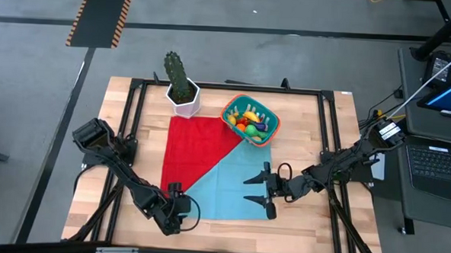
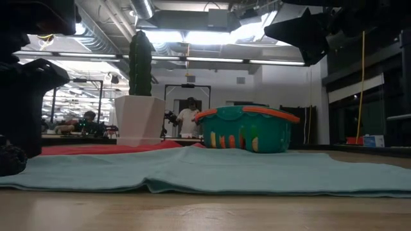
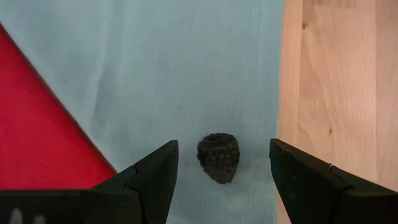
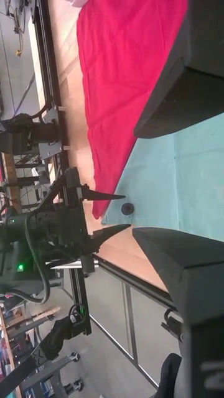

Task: Pick and placing Produce into tupperware
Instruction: Put the blackberry into the blue basket

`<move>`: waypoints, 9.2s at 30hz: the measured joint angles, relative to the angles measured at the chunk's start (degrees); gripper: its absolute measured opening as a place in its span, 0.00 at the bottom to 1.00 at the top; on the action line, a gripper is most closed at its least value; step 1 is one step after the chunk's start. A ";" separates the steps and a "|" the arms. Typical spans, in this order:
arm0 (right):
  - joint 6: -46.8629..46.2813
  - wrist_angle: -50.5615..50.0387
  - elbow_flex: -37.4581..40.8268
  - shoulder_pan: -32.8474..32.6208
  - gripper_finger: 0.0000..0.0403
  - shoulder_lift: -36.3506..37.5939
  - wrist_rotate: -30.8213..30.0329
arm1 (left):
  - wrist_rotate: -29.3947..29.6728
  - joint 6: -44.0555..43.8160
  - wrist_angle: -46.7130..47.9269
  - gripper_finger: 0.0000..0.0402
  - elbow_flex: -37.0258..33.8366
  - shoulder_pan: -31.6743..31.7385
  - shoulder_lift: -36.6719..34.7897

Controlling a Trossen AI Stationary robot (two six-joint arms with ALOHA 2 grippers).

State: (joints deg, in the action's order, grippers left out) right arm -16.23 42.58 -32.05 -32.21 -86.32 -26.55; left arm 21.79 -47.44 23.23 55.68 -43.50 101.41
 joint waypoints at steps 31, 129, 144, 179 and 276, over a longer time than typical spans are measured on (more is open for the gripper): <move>-0.08 -0.38 0.00 0.00 0.62 0.00 0.00 | -3.29 -0.11 0.04 0.43 0.00 1.65 1.11; -0.13 -1.25 0.00 0.00 0.62 0.00 0.00 | -4.23 3.14 1.57 0.03 0.13 3.12 -1.03; -0.20 -1.69 0.00 0.00 0.62 0.00 0.00 | -7.61 2.77 1.87 0.13 -0.11 3.30 -0.79; -1.60 -0.88 0.07 0.00 0.62 -3.35 0.04 | -10.67 7.95 13.47 0.57 6.18 3.32 -0.94; 0.26 -0.14 -0.02 0.22 0.62 -3.34 0.04 | -20.28 61.36 8.52 0.48 7.50 8.25 3.32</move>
State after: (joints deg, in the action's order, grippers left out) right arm -15.97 42.44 -32.08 -31.99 -89.67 -26.50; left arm 1.52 13.92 31.75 63.18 -35.25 104.73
